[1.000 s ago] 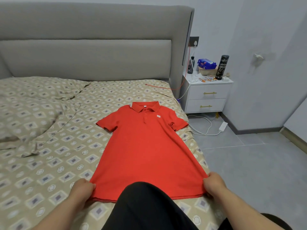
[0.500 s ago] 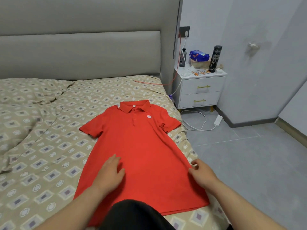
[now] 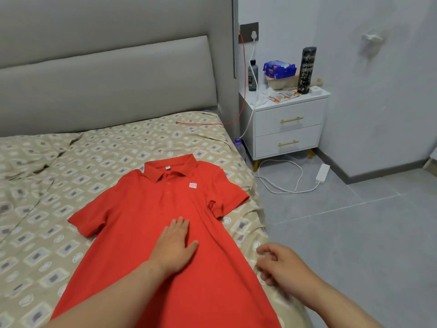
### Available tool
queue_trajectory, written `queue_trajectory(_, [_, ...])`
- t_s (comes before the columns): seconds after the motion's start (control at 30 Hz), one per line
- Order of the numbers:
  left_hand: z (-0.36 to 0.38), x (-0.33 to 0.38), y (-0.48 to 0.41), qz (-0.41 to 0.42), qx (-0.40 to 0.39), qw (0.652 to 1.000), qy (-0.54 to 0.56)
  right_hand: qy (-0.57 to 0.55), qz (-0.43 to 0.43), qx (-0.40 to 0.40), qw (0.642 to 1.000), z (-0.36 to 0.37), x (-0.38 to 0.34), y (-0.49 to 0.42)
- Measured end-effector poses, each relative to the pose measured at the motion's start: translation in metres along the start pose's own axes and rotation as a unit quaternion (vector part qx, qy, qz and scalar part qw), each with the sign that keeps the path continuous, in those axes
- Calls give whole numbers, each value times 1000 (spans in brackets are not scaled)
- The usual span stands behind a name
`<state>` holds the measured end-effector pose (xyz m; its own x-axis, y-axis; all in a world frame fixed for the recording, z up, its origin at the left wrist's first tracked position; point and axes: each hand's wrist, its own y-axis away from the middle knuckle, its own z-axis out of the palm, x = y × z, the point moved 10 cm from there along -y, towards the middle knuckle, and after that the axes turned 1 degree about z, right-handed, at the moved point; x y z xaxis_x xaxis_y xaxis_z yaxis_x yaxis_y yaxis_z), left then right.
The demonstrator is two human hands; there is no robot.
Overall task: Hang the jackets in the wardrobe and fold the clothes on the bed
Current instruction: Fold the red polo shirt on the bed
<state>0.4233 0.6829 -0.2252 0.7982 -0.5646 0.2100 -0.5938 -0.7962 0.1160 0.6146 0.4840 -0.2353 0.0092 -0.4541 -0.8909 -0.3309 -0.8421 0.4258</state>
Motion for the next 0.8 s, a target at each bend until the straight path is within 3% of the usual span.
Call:
queue_trajectory(0.13, [6, 9, -25, 22, 51, 996, -67, -166, 17, -24, 986, 8, -18, -54])
queue_trajectory(0.3, [11, 7, -27, 44, 79, 995, -50, -287, 57, 55, 955, 23, -46, -135])
queue_trajectory(0.37, [11, 7, -27, 46, 77, 995, -43, -270, 48, 102, 956, 24, -61, -155])
queue_trajectory(0.53, [14, 7, -28, 45, 69, 996, -24, -84, -14, 198, 977, 9, -93, -193])
queue_trajectory(0.6, [13, 7, -29, 46, 72, 996, -26, -87, 0, 273, 958, -32, -91, -206])
queue_trajectory(0.67, [13, 7, -30, 48, 79, 995, -28, -155, 61, 360, 918, -82, -68, -216])
queue_trajectory(0.73, [14, 8, -29, 51, 75, 995, -27, -209, 129, 341, 907, -97, -37, -227])
queue_trajectory(0.8, [12, 10, -28, 53, 74, 995, -25, -277, 136, 238, 921, -72, -20, -233])
